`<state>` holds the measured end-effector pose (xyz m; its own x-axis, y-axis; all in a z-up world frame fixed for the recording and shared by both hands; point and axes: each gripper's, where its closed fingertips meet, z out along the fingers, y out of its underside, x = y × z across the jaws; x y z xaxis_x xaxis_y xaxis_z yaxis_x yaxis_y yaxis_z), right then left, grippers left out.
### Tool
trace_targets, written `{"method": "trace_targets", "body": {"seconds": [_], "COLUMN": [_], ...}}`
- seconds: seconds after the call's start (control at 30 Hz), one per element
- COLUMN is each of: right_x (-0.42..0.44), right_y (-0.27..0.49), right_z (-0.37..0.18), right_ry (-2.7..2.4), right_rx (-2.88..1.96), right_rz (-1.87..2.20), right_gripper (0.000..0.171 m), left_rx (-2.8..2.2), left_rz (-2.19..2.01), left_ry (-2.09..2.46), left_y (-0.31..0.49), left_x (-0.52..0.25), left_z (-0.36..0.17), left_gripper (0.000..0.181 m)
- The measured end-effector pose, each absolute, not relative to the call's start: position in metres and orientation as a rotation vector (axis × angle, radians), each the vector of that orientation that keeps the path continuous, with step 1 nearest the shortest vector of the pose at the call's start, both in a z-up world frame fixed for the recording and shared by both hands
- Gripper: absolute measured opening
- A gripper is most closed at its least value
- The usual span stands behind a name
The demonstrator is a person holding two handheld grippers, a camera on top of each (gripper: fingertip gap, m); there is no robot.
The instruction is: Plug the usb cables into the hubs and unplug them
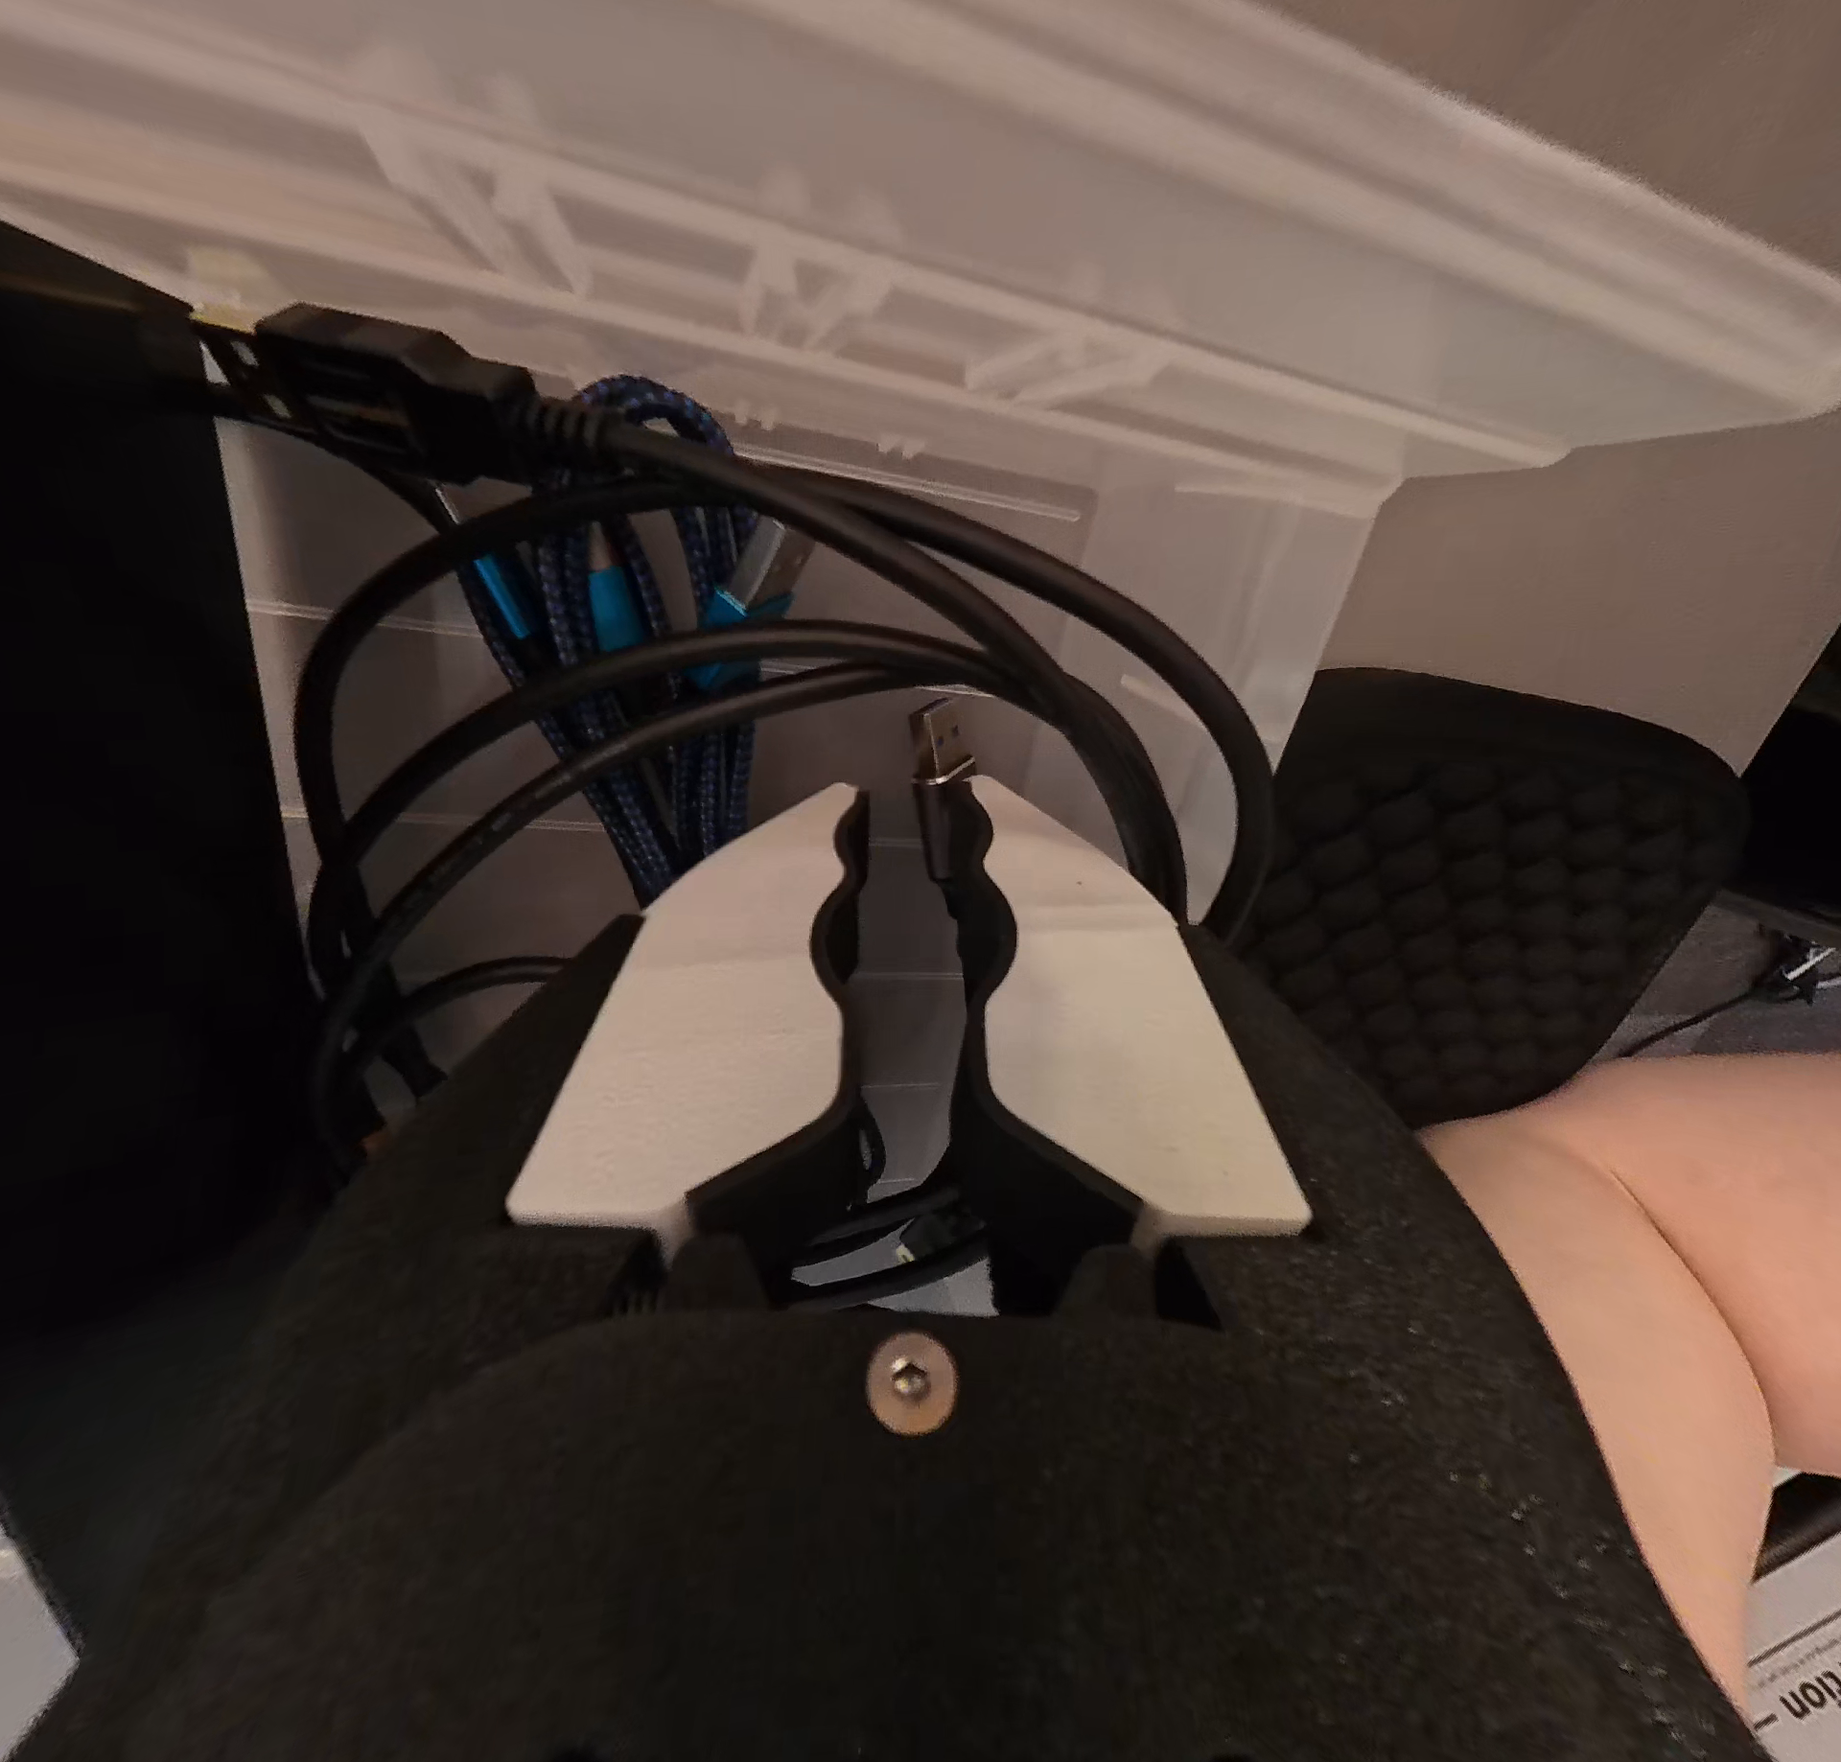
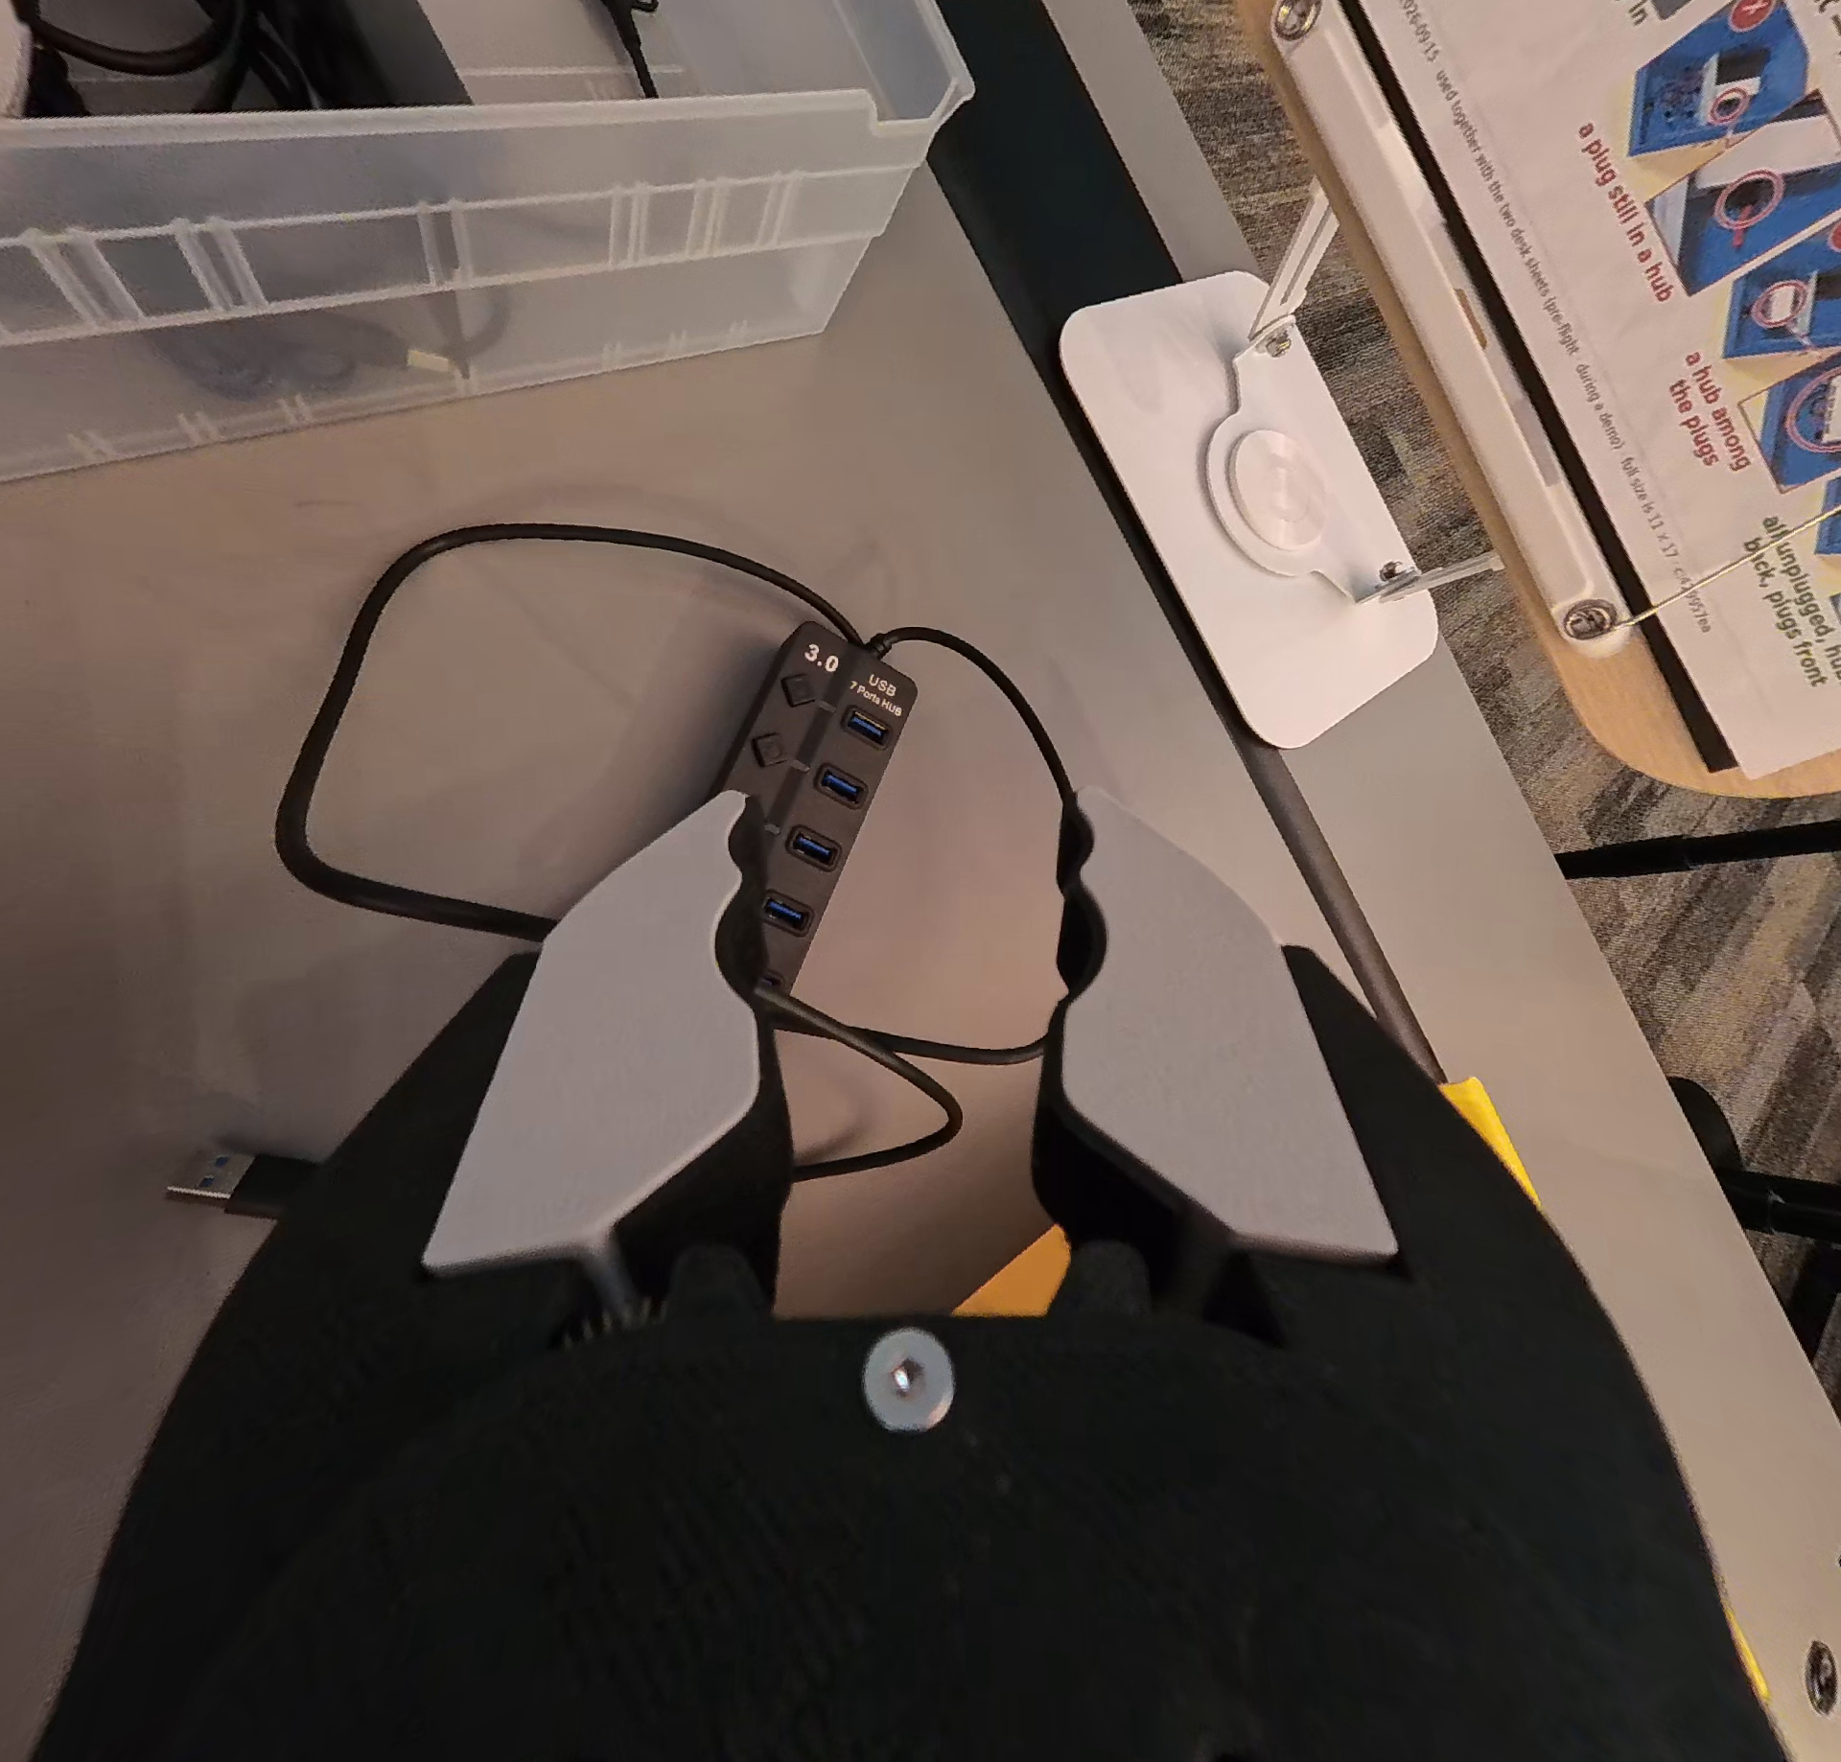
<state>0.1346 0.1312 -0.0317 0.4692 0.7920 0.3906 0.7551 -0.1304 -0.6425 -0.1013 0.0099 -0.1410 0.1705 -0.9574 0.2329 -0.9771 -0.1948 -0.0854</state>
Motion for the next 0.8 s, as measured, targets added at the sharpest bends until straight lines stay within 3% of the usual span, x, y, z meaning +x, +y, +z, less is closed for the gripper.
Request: {"method": "trace_targets", "body": {"seconds": [0.33,0.8], "right_x": [0.132,0.131], "right_y": [0.13,0.131], "right_z": [-0.035,-0.04], "right_ry": [-1.317,-1.337], "right_rx": [-1.891,-1.891], "right_rz": [0.051,0.039], "right_gripper": [0.057,0.058], "left_rx": [2.345,2.231], "left_rz": [0.605,0.436], "left_ry": [-1.865,-1.948], "left_y": [0.009,0.003], "left_x": [-0.099,-0.108], "left_z": [-0.138,-0.147], "left_gripper": [0.025,0.009]}}
